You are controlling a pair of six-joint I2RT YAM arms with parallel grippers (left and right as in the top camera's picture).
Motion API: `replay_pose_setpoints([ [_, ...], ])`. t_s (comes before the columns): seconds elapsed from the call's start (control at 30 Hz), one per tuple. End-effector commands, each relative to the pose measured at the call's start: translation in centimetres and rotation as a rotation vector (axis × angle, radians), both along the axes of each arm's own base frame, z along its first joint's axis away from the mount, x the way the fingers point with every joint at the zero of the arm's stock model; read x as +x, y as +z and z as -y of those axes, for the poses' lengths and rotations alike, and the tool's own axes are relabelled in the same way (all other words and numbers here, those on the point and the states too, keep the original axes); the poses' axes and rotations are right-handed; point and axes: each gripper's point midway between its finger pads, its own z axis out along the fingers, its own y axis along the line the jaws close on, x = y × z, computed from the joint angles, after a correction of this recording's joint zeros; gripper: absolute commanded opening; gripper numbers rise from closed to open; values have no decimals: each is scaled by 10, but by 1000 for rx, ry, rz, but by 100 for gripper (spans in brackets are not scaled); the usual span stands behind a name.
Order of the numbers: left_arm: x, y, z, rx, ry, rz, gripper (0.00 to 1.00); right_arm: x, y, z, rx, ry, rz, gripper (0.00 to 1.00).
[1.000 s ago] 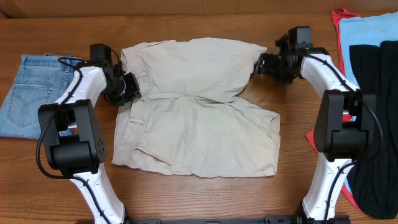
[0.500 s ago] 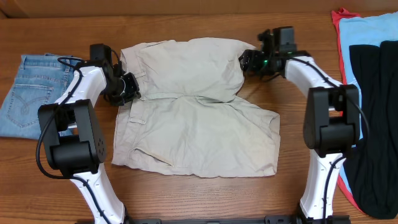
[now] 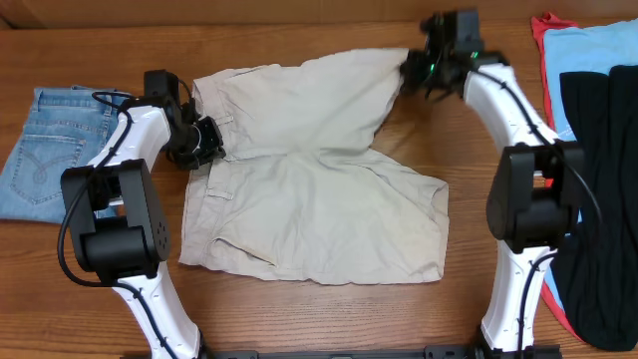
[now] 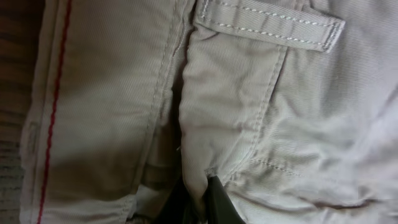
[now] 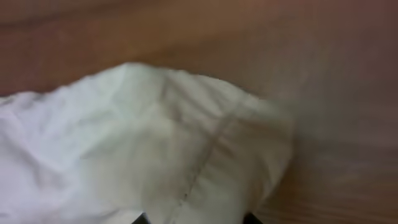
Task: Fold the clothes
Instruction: 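Hold the waistband with the left gripper and pull the right corner outward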
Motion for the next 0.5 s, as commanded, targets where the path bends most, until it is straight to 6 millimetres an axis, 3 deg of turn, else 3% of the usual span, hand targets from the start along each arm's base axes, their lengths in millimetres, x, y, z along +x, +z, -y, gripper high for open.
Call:
replay_pose_setpoints([
  [0.0, -5, -4, -17, 82, 21, -24, 4, 21, 124, 13, -92, -20, 279, 18],
  [0.07, -5, -4, -17, 82, 21, -26, 4, 24, 130, 17, -103, -35, 296, 42],
  [0.13, -5, -4, -17, 82, 21, -26, 4, 21, 121, 20, -111, -41, 264, 52],
  [0.3, -5, -4, -17, 82, 21, -26, 4, 5, 86, 40, -178, -86, 118, 63],
  [0.47, -5, -4, -17, 82, 21, -26, 4, -26, 48, 44, -198, -71, -73, 64],
])
